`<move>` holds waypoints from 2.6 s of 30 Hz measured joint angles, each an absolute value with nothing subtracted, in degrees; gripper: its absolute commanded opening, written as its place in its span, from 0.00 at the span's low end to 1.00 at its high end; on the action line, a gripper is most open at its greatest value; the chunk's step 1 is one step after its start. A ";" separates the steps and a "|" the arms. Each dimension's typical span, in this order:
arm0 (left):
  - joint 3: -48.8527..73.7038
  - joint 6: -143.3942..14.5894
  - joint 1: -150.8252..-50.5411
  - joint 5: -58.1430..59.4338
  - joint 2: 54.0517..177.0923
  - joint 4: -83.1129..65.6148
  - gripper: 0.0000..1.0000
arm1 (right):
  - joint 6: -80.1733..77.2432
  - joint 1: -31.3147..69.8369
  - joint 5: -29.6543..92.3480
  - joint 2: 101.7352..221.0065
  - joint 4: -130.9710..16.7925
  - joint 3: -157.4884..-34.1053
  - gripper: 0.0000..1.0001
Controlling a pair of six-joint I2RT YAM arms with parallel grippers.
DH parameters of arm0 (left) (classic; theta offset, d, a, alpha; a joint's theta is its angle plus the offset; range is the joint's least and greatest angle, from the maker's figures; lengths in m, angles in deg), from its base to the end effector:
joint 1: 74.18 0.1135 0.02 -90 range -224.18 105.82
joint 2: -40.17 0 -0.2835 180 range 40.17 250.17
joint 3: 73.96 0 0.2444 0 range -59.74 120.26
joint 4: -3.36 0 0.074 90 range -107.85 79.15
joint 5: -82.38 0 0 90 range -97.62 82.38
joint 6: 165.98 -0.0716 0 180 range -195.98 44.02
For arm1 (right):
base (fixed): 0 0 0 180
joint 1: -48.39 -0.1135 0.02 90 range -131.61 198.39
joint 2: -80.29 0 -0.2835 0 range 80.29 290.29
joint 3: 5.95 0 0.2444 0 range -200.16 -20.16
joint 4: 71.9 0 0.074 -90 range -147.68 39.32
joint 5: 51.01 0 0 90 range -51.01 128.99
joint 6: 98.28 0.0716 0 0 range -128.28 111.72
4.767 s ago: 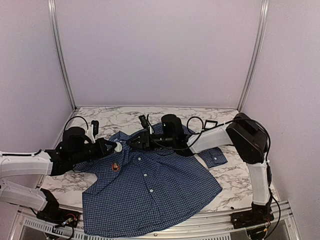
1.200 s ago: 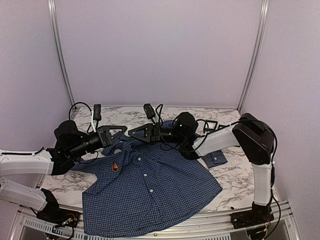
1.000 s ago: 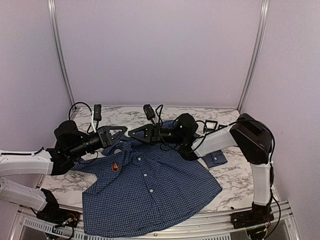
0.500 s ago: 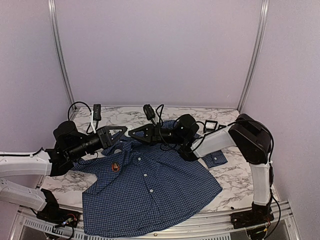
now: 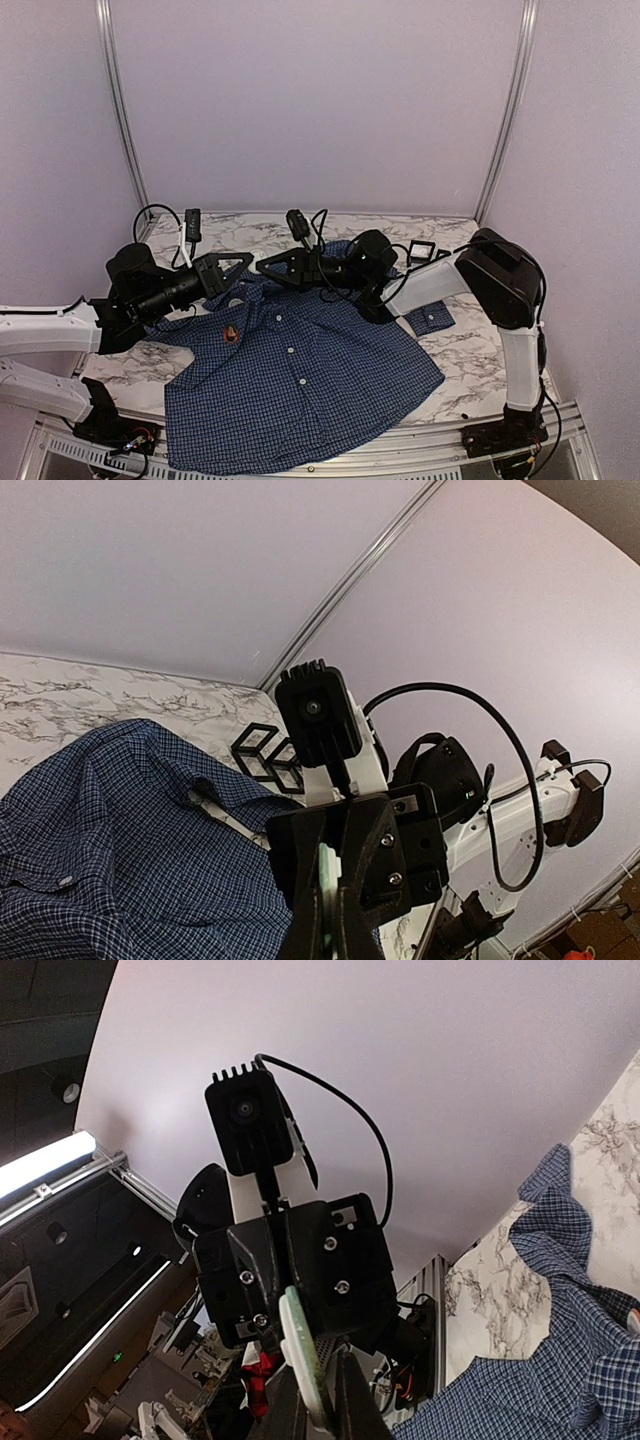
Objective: Remove the brooch from the garment
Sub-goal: Close the brooch securely, then pass from the left arm to the right
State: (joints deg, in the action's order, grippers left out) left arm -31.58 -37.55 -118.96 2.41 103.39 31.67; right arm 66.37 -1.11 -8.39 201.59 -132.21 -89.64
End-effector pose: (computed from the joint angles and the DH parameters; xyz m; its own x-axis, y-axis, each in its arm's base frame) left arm 0.1786 -0.1948 0.2984 -0.4350 -0.4306 -0.7908 0.6967 0.3953 -0.5985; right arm 0.2677 0.3946 0.2539 -0.8553 0.0040 -0.5181 -0.4947 -0.3032 0.8145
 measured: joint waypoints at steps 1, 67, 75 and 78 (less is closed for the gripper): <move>-31.58 -37.55 -119.09 1.92 103.32 31.54 0.00 | 66.13 -1.11 -8.15 201.59 -132.14 -89.61 0.08; -19.45 -85.17 -123.11 0.37 110.18 25.13 0.00 | 39.53 7.20 4.57 173.43 -93.93 -78.79 0.68; -14.47 -100.17 -129.10 -6.67 115.63 23.85 0.00 | 36.47 10.19 4.92 169.76 -84.03 -78.86 0.63; -13.16 -105.67 -131.11 -10.27 117.09 23.91 0.00 | 35.36 10.43 5.19 169.41 -79.88 -79.17 0.60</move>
State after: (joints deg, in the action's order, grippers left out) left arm -13.16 -105.67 -131.11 -10.27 117.09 23.91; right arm 35.36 10.43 5.19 169.41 -79.88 -79.17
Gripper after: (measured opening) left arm 0.022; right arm 0.621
